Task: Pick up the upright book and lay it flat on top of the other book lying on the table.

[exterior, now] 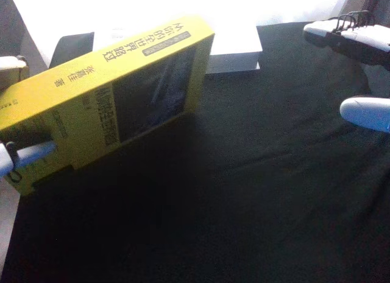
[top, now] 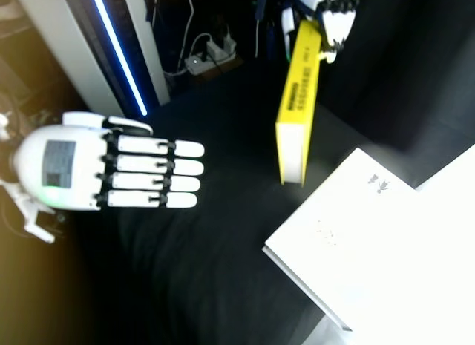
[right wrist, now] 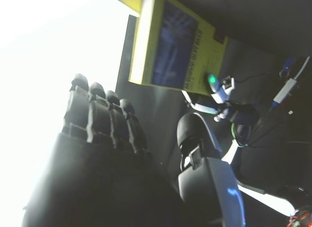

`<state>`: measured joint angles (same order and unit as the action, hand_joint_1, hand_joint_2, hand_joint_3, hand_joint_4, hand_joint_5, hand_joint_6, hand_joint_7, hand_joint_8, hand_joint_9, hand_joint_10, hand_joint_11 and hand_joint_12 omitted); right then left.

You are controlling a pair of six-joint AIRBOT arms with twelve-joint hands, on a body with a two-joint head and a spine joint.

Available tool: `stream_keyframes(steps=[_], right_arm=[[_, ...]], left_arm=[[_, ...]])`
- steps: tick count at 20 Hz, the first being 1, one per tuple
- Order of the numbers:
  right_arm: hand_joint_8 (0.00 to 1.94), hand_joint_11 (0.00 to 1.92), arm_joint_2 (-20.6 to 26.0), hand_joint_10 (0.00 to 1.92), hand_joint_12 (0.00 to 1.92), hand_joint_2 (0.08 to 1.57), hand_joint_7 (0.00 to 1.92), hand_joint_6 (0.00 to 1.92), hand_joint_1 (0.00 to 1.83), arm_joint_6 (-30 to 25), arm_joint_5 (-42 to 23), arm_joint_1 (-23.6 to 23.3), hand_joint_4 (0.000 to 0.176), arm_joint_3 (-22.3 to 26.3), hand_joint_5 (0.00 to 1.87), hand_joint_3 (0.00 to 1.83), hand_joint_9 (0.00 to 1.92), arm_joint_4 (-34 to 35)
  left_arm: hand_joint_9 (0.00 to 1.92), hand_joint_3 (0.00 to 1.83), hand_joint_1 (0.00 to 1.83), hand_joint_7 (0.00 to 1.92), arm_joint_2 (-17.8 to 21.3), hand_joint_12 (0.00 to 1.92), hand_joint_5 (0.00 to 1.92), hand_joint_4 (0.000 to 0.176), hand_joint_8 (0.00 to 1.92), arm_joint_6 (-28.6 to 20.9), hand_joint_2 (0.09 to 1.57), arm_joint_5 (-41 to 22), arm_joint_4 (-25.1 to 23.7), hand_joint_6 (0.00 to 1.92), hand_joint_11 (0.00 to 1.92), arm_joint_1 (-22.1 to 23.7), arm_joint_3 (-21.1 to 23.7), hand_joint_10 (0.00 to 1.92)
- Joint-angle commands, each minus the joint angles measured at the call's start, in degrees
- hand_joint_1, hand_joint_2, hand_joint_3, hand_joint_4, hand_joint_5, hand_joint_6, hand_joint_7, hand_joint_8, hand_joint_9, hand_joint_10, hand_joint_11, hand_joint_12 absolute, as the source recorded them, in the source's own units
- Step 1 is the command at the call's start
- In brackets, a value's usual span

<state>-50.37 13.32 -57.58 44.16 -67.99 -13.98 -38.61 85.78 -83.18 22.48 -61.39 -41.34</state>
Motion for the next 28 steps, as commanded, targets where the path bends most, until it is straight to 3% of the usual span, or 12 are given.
stream_keyframes(steps=[1,7,8,11,16,17,20,21,23,24,25,28], right_arm=[[0.0,0.0,0.21,0.0,0.0,1.39,0.0,0.0,0.37,-0.43,-6.58,-0.15,0.0,-0.24,0.0,0.0,0.0,2.7],[0.0,0.0,-0.41,0.0,0.0,1.38,0.0,0.0,0.48,-0.41,-6.8,-0.1,0.0,-0.69,0.0,0.0,0.0,2.99],[0.0,0.0,-0.45,0.0,0.0,1.38,0.0,0.0,0.56,-0.41,-7.61,-0.11,0.0,-0.75,0.0,0.0,0.0,3.14],[0.0,0.0,-1.97,0.0,0.0,1.37,0.0,0.0,0.55,-0.28,-9.34,-0.78,0.0,-1.19,0.0,0.0,0.0,3.21],[0.0,0.0,-2.82,0.0,0.0,1.25,0.0,0.0,0.63,0.75,-9.43,-6.61,0.0,-2.7,0.0,0.0,0.0,0.74],[0.0,0.0,-2.93,0.0,0.0,1.25,0.0,0.0,0.65,0.87,-9.53,-7.95,0.011,-2.84,0.0,0.0,0.0,0.12],[0.0,0.0,-3.14,0.0,0.0,1.25,0.0,0.0,0.67,2.01,-9.53,-11.67,0.0,-2.87,0.0,0.0,0.0,-1.5],[0.0,0.0,-3.38,0.0,0.0,1.25,0.0,0.0,0.7,2.41,-9.53,-12.64,0.007,-2.92,0.0,0.0,0.0,-1.89],[0.0,0.0,-4.2,0.0,0.0,1.31,0.0,0.0,0.54,2.82,-9.52,-14.67,0.029,-3.34,0.0,0.0,0.0,-2.98],[0.0,0.0,-5.0,0.0,0.0,1.31,0.0,0.0,0.56,2.82,-9.5,-15.72,0.009,-3.83,0.0,0.0,0.0,-3.57],[0.0,0.0,-5.68,0.0,0.0,1.3,0.0,0.0,0.6,2.81,-9.49,-16.18,0.0,-4.13,0.0,0.0,0.0,-3.72],[0.0,0.0,-8.27,0.0,0.0,1.29,0.0,0.0,0.73,2.81,-9.48,-16.44,0.0,-5.03,0.0,0.0,0.0,-4.1]], left_arm=[[1.6,0.0,1.17,1.47,0.7,1.92,1.27,0.0,1.92,-1.4,1.21,-10.36,-1.15,1.92,1.68,-0.17,0.24,1.92],[1.51,0.0,1.18,1.39,1.62,1.92,1.2,0.0,1.92,-1.48,1.2,-16.03,-3.9,1.92,1.56,-1.82,1.21,1.92],[1.55,0.0,1.22,1.42,1.62,1.92,1.18,0.0,1.92,-1.42,1.21,-16.03,-4.72,1.92,1.59,-1.37,1.02,1.92],[1.59,0.0,1.21,1.45,0.77,1.92,1.15,0.0,1.92,2.27,1.22,-15.4,-6.14,1.92,1.61,1.18,0.93,1.92],[1.59,0.0,1.31,1.41,-2.05,1.92,1.16,0.0,1.92,3.88,1.23,-6.23,-5.92,1.92,1.62,8.07,-2.74,1.92],[1.58,0.0,1.35,1.4,-2.92,1.92,1.16,0.0,1.92,5.32,1.22,-3.7,-6.31,1.92,1.61,10.21,-3.39,1.92],[1.61,0.0,1.31,1.44,-4.54,1.92,1.2,0.0,1.92,9.21,1.24,1.26,-6.61,1.92,1.63,14.17,-4.44,1.92],[1.63,0.0,1.31,1.47,-5.14,1.92,1.24,0.0,1.92,9.21,1.23,2.45,-6.65,1.92,1.66,14.99,-4.93,1.92],[1.66,0.01,1.26,1.5,-6.61,1.92,1.26,0.0,1.92,9.21,1.25,4.68,-6.79,1.92,1.69,16.52,-5.98,1.92],[1.65,0.01,1.22,1.5,-7.4,1.92,1.27,0.0,1.92,9.21,1.26,5.79,-7.08,1.92,1.68,17.37,-6.49,1.92],[1.65,0.01,1.2,1.51,-7.81,1.92,1.28,0.0,1.92,9.21,1.27,6.28,-7.31,1.92,1.67,17.85,-6.69,1.92],[1.63,0.01,1.21,1.5,-8.72,1.92,1.29,0.0,1.92,9.21,1.27,6.72,-8.69,1.92,1.65,19.11,-7.02,1.92]])
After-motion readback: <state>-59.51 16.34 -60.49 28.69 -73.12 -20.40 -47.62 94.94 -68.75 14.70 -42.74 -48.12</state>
